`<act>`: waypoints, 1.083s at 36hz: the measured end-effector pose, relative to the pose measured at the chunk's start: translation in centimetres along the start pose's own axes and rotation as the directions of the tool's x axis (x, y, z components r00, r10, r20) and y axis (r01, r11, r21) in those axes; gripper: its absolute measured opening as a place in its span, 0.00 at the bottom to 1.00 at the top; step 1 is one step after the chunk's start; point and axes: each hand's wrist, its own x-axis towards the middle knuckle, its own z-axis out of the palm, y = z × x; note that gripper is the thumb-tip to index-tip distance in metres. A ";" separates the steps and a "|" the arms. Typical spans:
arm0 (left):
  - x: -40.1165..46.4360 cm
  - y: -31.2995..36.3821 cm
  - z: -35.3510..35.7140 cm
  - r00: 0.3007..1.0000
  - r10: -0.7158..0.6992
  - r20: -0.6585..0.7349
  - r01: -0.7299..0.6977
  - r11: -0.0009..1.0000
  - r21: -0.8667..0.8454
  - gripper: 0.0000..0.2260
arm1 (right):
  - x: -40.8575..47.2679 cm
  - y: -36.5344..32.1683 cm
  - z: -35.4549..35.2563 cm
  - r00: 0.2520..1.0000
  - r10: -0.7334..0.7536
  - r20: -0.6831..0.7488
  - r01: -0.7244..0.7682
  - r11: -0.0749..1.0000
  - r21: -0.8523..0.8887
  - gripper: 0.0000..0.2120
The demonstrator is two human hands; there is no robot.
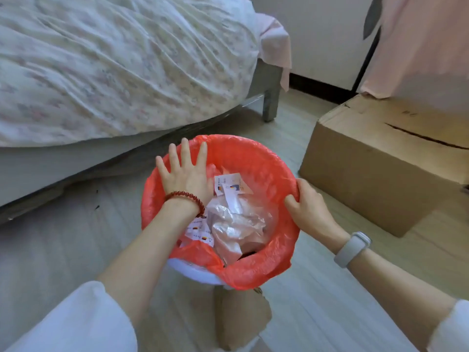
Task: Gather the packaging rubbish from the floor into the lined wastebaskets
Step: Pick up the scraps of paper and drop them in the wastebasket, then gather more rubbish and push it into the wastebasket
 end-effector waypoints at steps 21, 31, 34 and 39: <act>-6.0 26.0 10.3 0.918 0.372 0.137 -0.219 0.763 -0.608 0.26 | -9.0 22.1 -13.3 0.696 0.611 -0.377 -0.556 0.791 0.255 0.12; -7.5 30.9 7.2 0.868 0.497 0.006 -0.426 0.750 -0.506 0.20 | -11.0 23.4 -17.3 0.761 0.590 -0.269 -0.548 0.807 0.219 0.18; -11.1 33.7 5.3 0.787 0.575 -0.223 -0.588 0.591 -0.552 0.16 | -13.1 24.9 -20.1 0.787 0.553 -0.273 -0.527 0.833 0.170 0.15; -20.3 39.1 4.2 0.493 0.773 -0.400 -0.844 0.314 -0.434 0.14 | -18.4 29.8 -23.1 0.774 0.571 -0.274 -0.530 0.821 0.213 0.13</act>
